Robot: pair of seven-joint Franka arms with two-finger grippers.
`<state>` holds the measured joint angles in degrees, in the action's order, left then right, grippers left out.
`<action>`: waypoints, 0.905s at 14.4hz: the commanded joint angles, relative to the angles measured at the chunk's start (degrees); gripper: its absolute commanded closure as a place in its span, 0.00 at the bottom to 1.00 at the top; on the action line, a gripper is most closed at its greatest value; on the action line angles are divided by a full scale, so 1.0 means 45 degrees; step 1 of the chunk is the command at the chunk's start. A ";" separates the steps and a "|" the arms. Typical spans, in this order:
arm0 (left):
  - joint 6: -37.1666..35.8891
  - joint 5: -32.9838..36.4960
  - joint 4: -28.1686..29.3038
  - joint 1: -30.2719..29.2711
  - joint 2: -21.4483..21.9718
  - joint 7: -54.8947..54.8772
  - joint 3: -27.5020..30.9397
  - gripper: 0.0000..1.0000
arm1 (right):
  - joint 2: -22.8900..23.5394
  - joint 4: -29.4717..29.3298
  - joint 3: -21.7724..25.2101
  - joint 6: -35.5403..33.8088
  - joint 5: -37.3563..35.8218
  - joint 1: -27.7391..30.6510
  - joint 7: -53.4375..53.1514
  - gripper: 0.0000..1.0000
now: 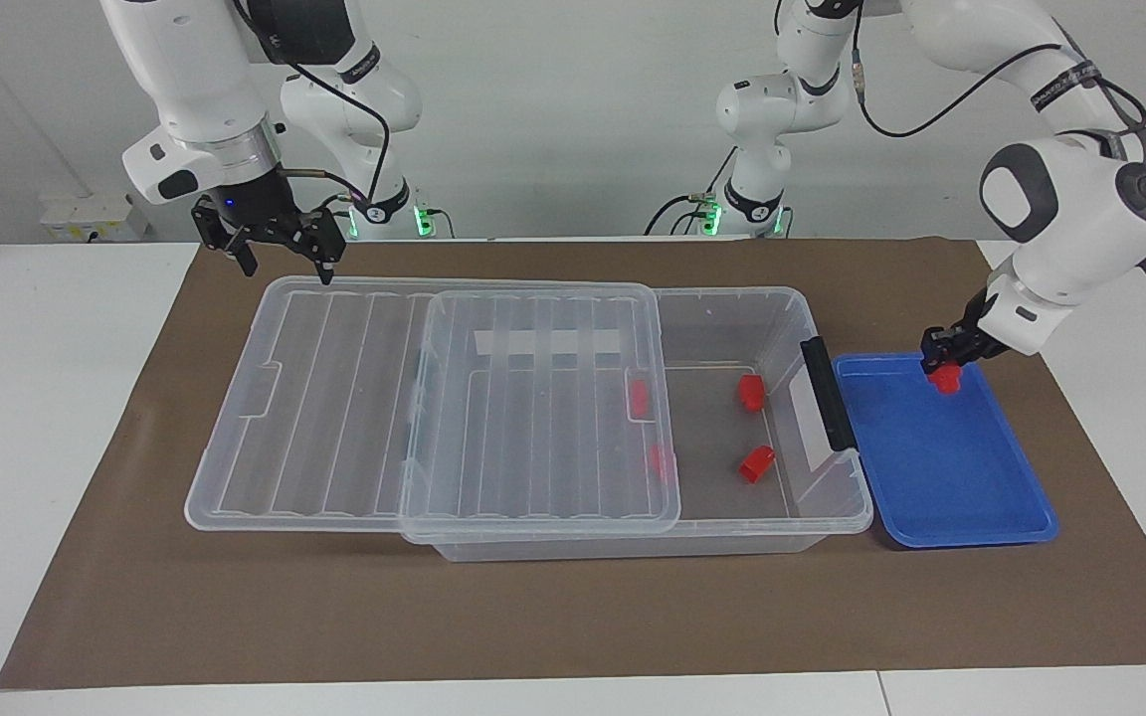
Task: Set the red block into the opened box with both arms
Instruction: 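Close the left gripper on the red block and lift it, then carry the red block into the open box with the left gripper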
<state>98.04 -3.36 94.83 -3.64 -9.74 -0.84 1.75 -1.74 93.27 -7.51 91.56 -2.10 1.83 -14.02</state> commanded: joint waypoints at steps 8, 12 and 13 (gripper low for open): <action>0.0395 -0.0230 -0.0277 0.4088 0.0464 0.9887 0.0119 1.00 | -0.0355 0.0406 -0.0029 0.0221 0.0017 0.0141 0.0284 0.00; 0.3512 -0.0230 0.2841 0.5280 0.1634 1.2330 0.0080 1.00 | -0.0375 0.0485 -0.0010 0.0201 0.0017 0.0239 0.0323 0.00; 0.4782 -0.0230 0.4031 0.5611 0.1966 1.2625 0.0080 1.00 | -0.0375 0.0485 -0.0010 0.0220 0.0017 0.0258 0.0304 0.00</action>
<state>110.38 -4.32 101.19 18.89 -6.65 52.63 1.22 -1.76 93.45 -7.23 91.56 -2.10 2.03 -14.02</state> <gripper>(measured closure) 0.656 0.000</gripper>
